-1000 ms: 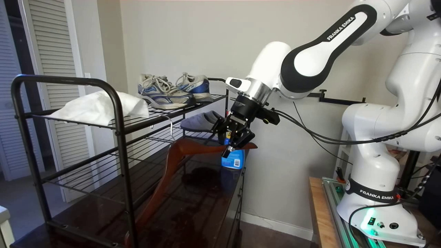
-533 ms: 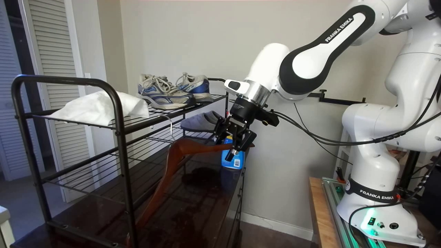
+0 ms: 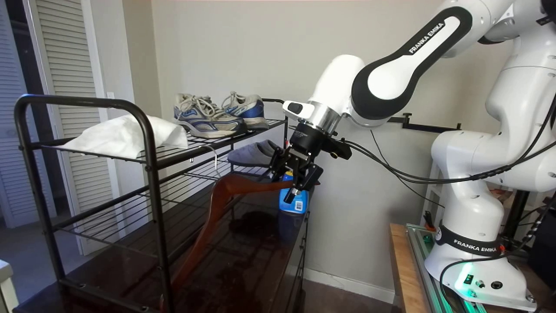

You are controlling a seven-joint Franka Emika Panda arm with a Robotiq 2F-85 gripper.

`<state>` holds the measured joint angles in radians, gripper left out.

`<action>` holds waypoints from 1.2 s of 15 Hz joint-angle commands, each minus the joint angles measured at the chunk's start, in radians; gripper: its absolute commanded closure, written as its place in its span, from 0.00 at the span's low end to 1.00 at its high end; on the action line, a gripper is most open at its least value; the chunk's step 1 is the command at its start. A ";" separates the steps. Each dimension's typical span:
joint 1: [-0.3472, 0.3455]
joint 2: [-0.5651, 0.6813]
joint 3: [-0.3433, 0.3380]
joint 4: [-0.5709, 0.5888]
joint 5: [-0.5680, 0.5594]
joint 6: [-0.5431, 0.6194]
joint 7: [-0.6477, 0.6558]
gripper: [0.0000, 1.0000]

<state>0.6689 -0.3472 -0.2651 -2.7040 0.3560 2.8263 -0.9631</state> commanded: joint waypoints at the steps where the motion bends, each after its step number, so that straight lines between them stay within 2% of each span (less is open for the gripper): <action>1: -0.017 0.027 0.017 0.021 0.039 -0.004 -0.023 0.64; 5: -0.029 0.028 0.021 0.024 0.039 -0.013 -0.015 0.92; 7: -0.044 0.024 0.023 0.024 0.035 -0.015 -0.007 1.00; 18: -0.156 -0.022 0.044 0.014 0.036 -0.021 0.018 0.97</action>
<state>0.5419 -0.3445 -0.2390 -2.6919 0.3561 2.8262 -0.9445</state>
